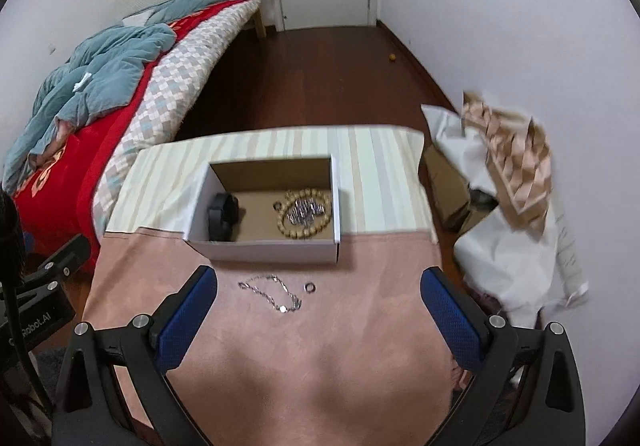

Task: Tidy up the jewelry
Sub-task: 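Withdraw both open grippers from the box back over the table, then grasp the silver link bracelet with the left gripper while the right gripper grasps the other black ring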

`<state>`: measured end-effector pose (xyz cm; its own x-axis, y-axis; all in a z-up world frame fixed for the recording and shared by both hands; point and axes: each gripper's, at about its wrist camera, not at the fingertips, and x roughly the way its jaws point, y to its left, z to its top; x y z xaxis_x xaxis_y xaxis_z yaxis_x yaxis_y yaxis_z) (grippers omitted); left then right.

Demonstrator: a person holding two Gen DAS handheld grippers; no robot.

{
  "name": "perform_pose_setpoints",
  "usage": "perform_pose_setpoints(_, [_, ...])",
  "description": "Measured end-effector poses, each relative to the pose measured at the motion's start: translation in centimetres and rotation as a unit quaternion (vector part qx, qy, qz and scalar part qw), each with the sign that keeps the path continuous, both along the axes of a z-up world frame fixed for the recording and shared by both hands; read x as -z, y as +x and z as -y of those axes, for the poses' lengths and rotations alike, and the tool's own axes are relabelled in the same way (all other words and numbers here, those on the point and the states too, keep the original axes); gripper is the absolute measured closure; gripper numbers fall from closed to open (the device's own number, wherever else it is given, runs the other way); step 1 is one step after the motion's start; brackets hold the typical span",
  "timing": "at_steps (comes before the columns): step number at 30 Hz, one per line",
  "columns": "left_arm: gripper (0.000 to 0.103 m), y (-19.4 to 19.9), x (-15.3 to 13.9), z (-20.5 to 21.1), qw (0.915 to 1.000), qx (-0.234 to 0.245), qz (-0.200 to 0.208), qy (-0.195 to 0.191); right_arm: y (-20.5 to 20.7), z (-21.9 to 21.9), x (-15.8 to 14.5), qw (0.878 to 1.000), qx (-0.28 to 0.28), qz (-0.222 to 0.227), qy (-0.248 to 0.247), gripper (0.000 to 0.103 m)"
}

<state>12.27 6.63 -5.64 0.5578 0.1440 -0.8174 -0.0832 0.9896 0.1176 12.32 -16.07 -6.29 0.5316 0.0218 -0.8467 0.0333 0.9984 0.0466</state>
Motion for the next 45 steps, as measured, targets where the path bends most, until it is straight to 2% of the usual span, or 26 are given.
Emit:
perform_pose_setpoints(2, [0.003, 0.3, 2.4, -0.1, 0.9997, -0.012, -0.019, 0.012, 0.1, 0.7, 2.3, 1.0, 0.001, -0.004, 0.015, 0.007])
perform_pose_setpoints(3, [0.003, 0.6, 3.7, -0.2, 0.9992, -0.019, -0.031, 0.017, 0.5, 1.1, 4.0, 1.0, 0.0, -0.014, 0.023, 0.021])
perform_pose_setpoints(4, [0.003, 0.7, 4.7, -0.2, 0.9987, -0.025, -0.04, 0.021, 0.7, 1.4, 5.3, 0.999, 0.0, -0.022, 0.032, 0.04])
perform_pose_setpoints(5, [0.003, 1.0, 6.0, -0.3, 0.9978, -0.032, -0.053, 0.024, 1.0, 1.7, 6.8, 0.998, 0.0, -0.032, 0.045, 0.05])
perform_pose_setpoints(10, [0.003, 2.4, 10.4, -0.6, 0.9936, -0.047, -0.099, 0.025, 2.4, 1.8, 12.8, 0.996, -0.008, -0.057, 0.073, 0.051])
perform_pose_setpoints(14, [0.003, 3.3, 12.4, -0.6, 0.9915, -0.049, -0.117, 0.025, 3.4, 1.1, 15.2, 0.996, -0.015, -0.057, 0.074, 0.051])
perform_pose_setpoints(18, [0.003, 4.0, 13.6, -0.7, 0.9903, -0.046, -0.128, 0.027, 4.4, 0.3, 17.1, 0.996, -0.015, -0.07, 0.055, 0.051])
perform_pose_setpoints(20, [0.003, 4.1, 14.0, -0.7, 0.9898, -0.045, -0.133, 0.026, 4.4, -0.3, 17.2, 0.998, -0.02, -0.06, 0.03, 0.066])
perform_pose_setpoints(21, [0.003, 4.1, 14.1, -0.7, 0.9897, -0.044, -0.134, 0.026, 4.4, -0.6, 17.2, 0.998, -0.02, -0.056, 0.013, 0.087])
perform_pose_setpoints(22, [0.003, 4.1, 14.1, -0.7, 0.9896, -0.043, -0.135, 0.025, 4.4, -0.8, 17.3, 0.998, -0.022, -0.054, 0.009, 0.091])
perform_pose_setpoints(30, [0.003, 4.2, 13.7, 1.1, 0.9913, -0.008, -0.129, -0.028, 3.4, 2.1, 15.5, 0.998, 0.015, -0.031, 0.051, 0.091])
perform_pose_setpoints(33, [0.003, 4.5, 14.0, 2.4, 0.9875, 0.013, -0.14, -0.072, 2.8, 3.8, 14.5, 0.997, 0.029, -0.026, 0.061, 0.091])
perform_pose_setpoints(37, [0.004, 5.0, 14.4, 4.2, 0.9828, 0.038, -0.146, -0.106, 2.0, 5.3, 13.8, 0.997, 0.04, -0.023, 0.064, 0.091])
perform_pose_setpoints(40, [0.01, 5.2, 14.9, 5.8, 0.9801, 0.056, -0.153, -0.114, 1.7, 5.8, 14.0, 0.997, 0.046, -0.027, 0.063, 0.091])
perform_pose_setpoints(42, [0.022, 5.4, 15.2, 6.6, 0.9789, 0.064, -0.158, -0.113, 1.5, 6.0, 14.2, 0.996, 0.048, -0.029, 0.064, 0.091])
perform_pose_setpoints(45, [0.027, 5.6, 15.9, 7.7, 0.9775, 0.075, -0.166, -0.106, 1.3, 6.3, 14.3, 0.996, 0.052, -0.031, 0.063, 0.091])
